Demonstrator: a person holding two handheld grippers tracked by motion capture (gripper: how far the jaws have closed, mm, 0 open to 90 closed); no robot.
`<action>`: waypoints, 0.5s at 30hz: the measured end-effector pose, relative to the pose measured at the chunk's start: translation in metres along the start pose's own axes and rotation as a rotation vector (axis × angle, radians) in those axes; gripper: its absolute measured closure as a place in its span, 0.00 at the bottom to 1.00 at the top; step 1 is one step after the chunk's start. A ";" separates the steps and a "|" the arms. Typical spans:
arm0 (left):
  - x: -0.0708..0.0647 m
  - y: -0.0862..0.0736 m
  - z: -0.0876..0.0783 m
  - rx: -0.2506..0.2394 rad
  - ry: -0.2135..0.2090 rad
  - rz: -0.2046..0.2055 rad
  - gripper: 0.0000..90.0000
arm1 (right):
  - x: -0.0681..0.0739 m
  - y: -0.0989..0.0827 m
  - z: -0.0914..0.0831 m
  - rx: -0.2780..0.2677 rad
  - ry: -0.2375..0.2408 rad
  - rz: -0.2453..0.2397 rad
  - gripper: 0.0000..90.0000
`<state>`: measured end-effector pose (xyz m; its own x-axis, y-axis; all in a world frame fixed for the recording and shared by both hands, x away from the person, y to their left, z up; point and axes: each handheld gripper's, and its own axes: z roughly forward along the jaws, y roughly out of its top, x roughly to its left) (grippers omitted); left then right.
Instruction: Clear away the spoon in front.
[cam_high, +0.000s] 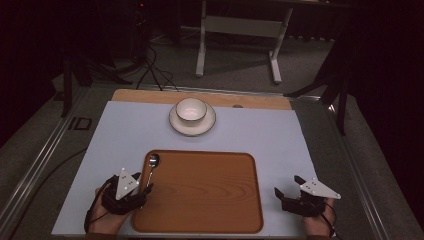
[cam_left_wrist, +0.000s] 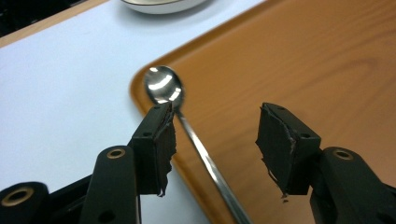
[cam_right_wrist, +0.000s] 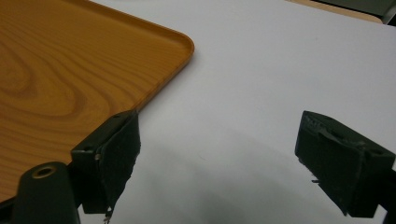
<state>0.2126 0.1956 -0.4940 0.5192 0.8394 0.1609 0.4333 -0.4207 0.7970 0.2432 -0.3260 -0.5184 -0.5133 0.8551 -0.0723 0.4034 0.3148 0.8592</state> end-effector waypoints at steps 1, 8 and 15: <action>0.004 0.002 0.001 -0.003 0.015 0.000 0.51 | 0.000 0.000 0.000 0.000 0.000 0.000 0.15; 0.012 0.008 0.006 -0.021 0.039 -0.006 0.51 | 0.000 0.000 0.000 -0.001 -0.001 0.000 0.15; 0.020 0.013 0.009 -0.043 0.054 -0.029 0.50 | -0.001 0.000 0.000 0.000 -0.003 0.000 0.15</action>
<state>0.2356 0.2041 -0.4856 0.4656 0.8689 0.1680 0.4151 -0.3820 0.8257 0.2435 -0.3266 -0.5183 -0.5108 0.8565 -0.0736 0.4035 0.3145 0.8592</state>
